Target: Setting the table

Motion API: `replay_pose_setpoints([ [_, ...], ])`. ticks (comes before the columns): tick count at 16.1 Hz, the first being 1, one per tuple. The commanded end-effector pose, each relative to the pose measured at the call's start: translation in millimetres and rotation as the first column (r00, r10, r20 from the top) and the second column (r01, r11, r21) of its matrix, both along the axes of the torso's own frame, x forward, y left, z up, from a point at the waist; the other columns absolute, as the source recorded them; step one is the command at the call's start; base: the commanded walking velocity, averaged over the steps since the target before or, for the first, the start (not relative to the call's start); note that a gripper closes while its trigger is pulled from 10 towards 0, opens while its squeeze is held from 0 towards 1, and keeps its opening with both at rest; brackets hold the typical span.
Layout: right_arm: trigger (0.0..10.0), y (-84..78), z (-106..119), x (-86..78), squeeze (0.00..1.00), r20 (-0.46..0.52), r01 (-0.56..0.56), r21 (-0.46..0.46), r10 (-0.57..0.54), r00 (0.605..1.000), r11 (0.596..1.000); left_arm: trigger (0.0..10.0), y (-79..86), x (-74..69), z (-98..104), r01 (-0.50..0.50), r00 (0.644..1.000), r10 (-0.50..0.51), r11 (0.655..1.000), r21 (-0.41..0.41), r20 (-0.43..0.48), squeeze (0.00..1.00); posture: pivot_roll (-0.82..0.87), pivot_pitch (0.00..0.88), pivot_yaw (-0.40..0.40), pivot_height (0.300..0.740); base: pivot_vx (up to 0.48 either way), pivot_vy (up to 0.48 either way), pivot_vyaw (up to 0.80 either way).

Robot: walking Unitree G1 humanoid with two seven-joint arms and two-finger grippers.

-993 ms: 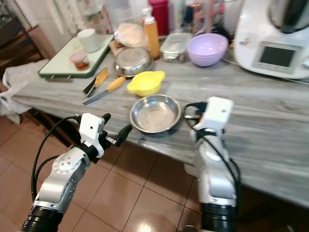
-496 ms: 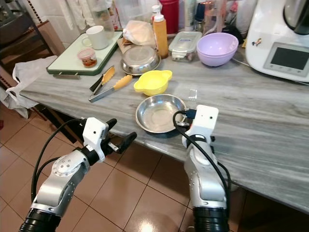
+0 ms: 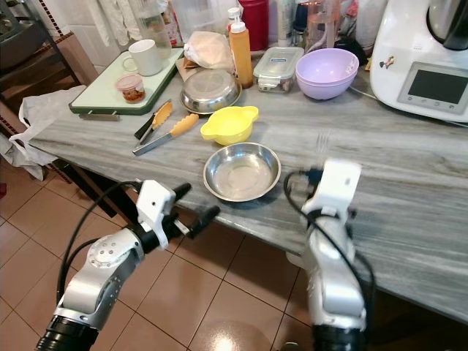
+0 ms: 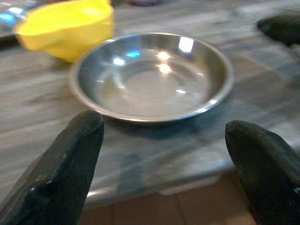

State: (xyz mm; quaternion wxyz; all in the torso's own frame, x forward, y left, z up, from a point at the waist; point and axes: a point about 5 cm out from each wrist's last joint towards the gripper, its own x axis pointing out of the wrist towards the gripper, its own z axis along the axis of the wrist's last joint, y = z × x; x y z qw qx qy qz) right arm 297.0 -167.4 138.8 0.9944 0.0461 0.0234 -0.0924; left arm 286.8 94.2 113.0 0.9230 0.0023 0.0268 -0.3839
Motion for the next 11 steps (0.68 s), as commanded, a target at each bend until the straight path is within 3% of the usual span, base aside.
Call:
replay_pose_setpoints([
  [1, 10.0, 10.3, 0, 2.9, 0.0, -0.004, -0.041, 0.007, 0.041, 0.999, 0.999, 10.0, 4.5, -4.2, -1, 0.039, 0.999, -0.039, 0.999, 0.012, -0.011, 0.0, -0.2, 0.111, 0.174, 0.74, 0.0, 0.0, 0.0],
  [11, 10.0, 27.3, -18, 21.5, 0.0, -0.1, -0.073, 0.103, 0.083, 0.992, 0.992, 10.0, 5.1, -8.8, -1, 0.082, 0.997, -0.082, 0.997, 0.009, -0.011, 0.0, -0.19, 0.113, 0.168, 0.74, 0.0, 0.0, 0.0],
])
